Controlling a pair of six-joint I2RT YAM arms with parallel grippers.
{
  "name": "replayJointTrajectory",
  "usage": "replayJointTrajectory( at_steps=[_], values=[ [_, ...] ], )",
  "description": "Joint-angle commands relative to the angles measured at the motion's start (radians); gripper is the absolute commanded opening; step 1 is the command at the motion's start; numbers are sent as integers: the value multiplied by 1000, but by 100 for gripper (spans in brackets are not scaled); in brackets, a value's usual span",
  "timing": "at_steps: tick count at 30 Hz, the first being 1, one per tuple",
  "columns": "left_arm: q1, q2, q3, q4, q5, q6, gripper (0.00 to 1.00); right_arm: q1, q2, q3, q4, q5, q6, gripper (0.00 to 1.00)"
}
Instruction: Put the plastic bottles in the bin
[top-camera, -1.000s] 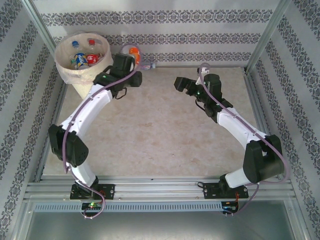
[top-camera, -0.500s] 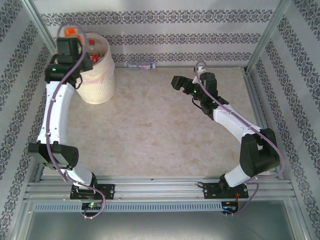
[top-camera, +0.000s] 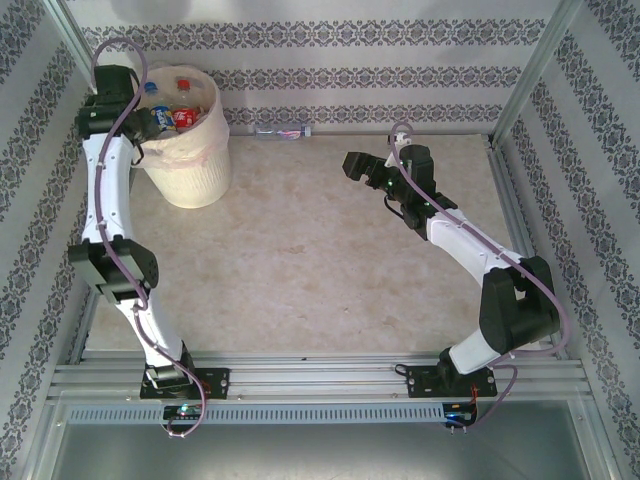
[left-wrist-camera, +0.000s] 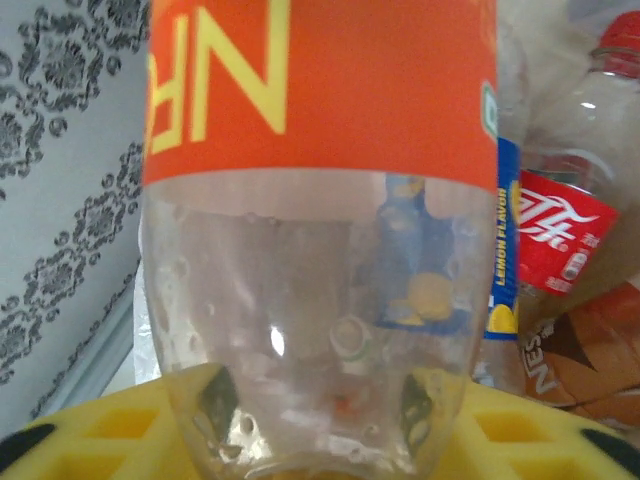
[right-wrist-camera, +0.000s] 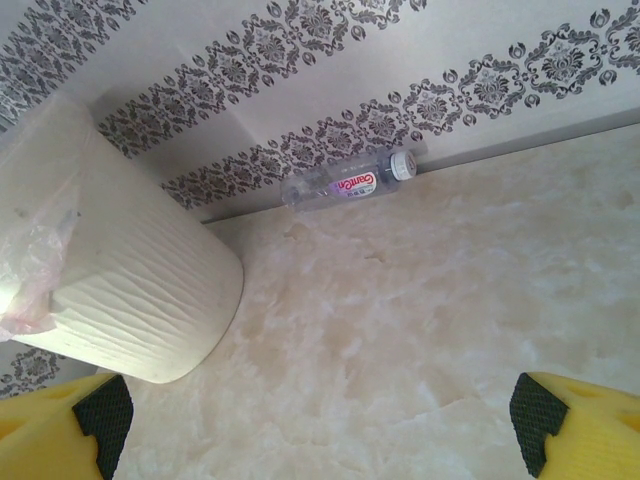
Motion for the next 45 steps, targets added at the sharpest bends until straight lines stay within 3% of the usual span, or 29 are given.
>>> replayJointTrajectory(
  at_steps=[1,8,17,26,32,36,45],
  values=[
    [11,10,96,-60,-23,-8,62,7,-5,7,1,18,-11,98],
    [11,14,171,-44,41,-12,77,7,0,7,4,19,2,98],
    [9,56,174,33,337,-74,81,7,1,4,3,18,4,98],
    [22,124,175,-50,241,-128,82,7,-12,-9,-5,24,-2,98],
    [29,122,208,-34,286,-133,82,7,-18,-13,-8,25,-2,98],
    [25,88,216,4,374,-143,84,7,-30,-22,-8,33,0,98],
    [-71,-9,175,63,414,-132,96,-3,-102,-72,-25,79,-16,98]
  ],
)
